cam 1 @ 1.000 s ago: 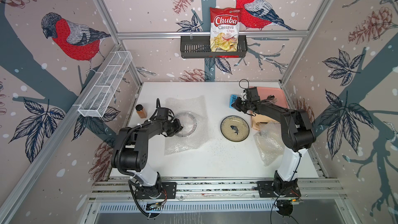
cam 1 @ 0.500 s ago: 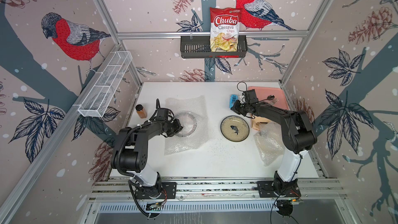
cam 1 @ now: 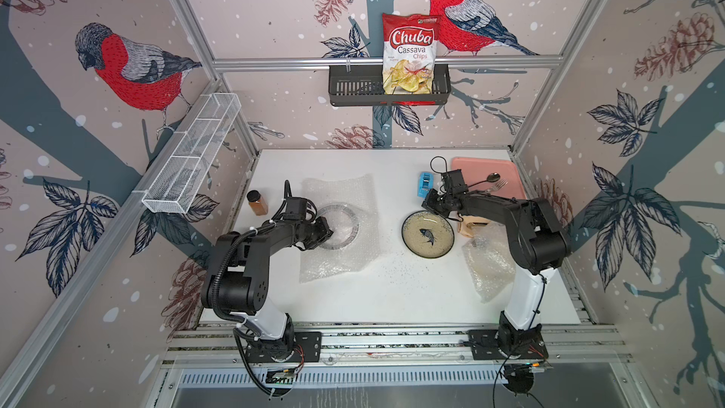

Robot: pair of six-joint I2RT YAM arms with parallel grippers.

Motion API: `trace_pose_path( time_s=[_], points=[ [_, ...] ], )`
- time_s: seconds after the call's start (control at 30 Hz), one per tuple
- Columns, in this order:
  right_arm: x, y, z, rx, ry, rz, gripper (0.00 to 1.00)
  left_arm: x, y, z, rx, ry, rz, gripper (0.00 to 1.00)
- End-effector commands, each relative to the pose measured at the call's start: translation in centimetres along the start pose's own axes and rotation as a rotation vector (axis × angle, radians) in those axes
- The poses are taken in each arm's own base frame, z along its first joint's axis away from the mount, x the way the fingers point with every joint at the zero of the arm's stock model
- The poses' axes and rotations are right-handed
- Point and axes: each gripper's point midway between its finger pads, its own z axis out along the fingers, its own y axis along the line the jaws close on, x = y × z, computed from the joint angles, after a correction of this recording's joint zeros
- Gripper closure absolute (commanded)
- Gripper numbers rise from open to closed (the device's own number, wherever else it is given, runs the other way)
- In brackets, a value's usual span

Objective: Wrap dinner plates in bubble wrap
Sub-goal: Pull the tape from the tape cutter, then tear off the tape using the Tape Cutter.

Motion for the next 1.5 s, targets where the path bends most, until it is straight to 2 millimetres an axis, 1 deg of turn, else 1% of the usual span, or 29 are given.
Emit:
trace_pose_path(
  time_s=[0.0, 0.1, 0.13, 0.17, 0.2, 0.27, 0.37, 0.47, 0.53, 0.73, 0.77, 0.83, 0.93, 1.03, 1.13, 1.2, 1.37, 1.47],
  points=[
    [1.4, -0.5, -0.2, 0.023, 0.046, -0.018, 0.93, 3.9, 6.0, -0.5, -0.267, 0.109, -0.110, 1.00],
    [1.2, 0.8, -1.6, -0.026, 0.033, -0.059, 0.84, 4.0, 6.0, -0.4, -0.269, 0.114, -0.111, 1.00],
    [1.2, 1.3, -2.3, -0.042, 0.028, -0.077, 0.79, 4.0, 6.0, -0.3, -0.269, 0.116, -0.112, 1.00],
    [1.3, 1.6, -2.8, -0.058, 0.029, -0.095, 0.69, 4.0, 6.0, -0.4, -0.269, 0.115, -0.110, 1.00],
    [1.5, 1.9, -3.2, -0.070, 0.036, -0.110, 0.64, 3.9, 6.0, -0.4, -0.269, 0.114, -0.110, 1.00],
    [1.8, 2.0, -4.1, -0.084, 0.041, -0.130, 0.58, 3.9, 6.0, -0.4, -0.270, 0.112, -0.110, 1.00],
    [1.7, 1.4, -5.2, -0.087, 0.029, -0.137, 0.51, 4.0, 6.1, -0.4, -0.272, 0.113, -0.111, 1.00],
    [1.0, 1.1, -5.6, -0.131, 0.003, -0.122, 0.50, 4.0, 6.1, -0.3, -0.273, 0.116, -0.114, 1.00],
    [0.1, 1.2, -5.5, -0.165, -0.028, -0.122, 0.50, 4.0, 6.1, -0.3, -0.274, 0.116, -0.115, 1.00],
    [-2.8, 2.0, -3.3, -0.269, -0.088, -0.147, 0.50, 3.9, 6.3, -0.2, -0.282, 0.118, -0.117, 1.00],
    [-3.0, 1.7, -2.6, -0.267, -0.084, -0.138, 0.50, 4.0, 6.4, -0.2, -0.286, 0.118, -0.118, 1.00],
    [-3.5, 1.7, -1.7, -0.287, -0.079, -0.133, 0.51, 4.1, 6.5, -0.3, -0.290, 0.119, -0.121, 1.00],
    [-4.0, 2.4, -1.3, -0.336, -0.097, -0.137, 0.53, 4.0, 6.5, -0.3, -0.294, 0.118, -0.123, 1.00],
    [-4.3, 2.5, -0.8, -0.351, -0.106, -0.138, 0.56, 3.9, 6.5, -0.3, -0.294, 0.116, -0.125, 1.00],
    [-4.2, 2.3, -0.3, -0.364, -0.105, -0.134, 0.60, 3.9, 6.5, -0.3, -0.296, 0.119, -0.125, 1.00],
    [-4.1, 2.6, -0.2, -0.387, -0.103, -0.132, 0.63, 3.9, 6.6, -0.3, -0.301, 0.119, -0.125, 1.00],
    [-4.0, 2.4, 0.1, -0.384, -0.096, -0.128, 0.75, 4.1, 6.7, -0.1, -0.299, 0.124, -0.129, 1.00],
    [-3.8, 2.3, 0.1, -0.383, -0.096, -0.132, 0.83, 4.0, 6.7, -0.2, -0.298, 0.122, -0.127, 1.00]
  ],
)
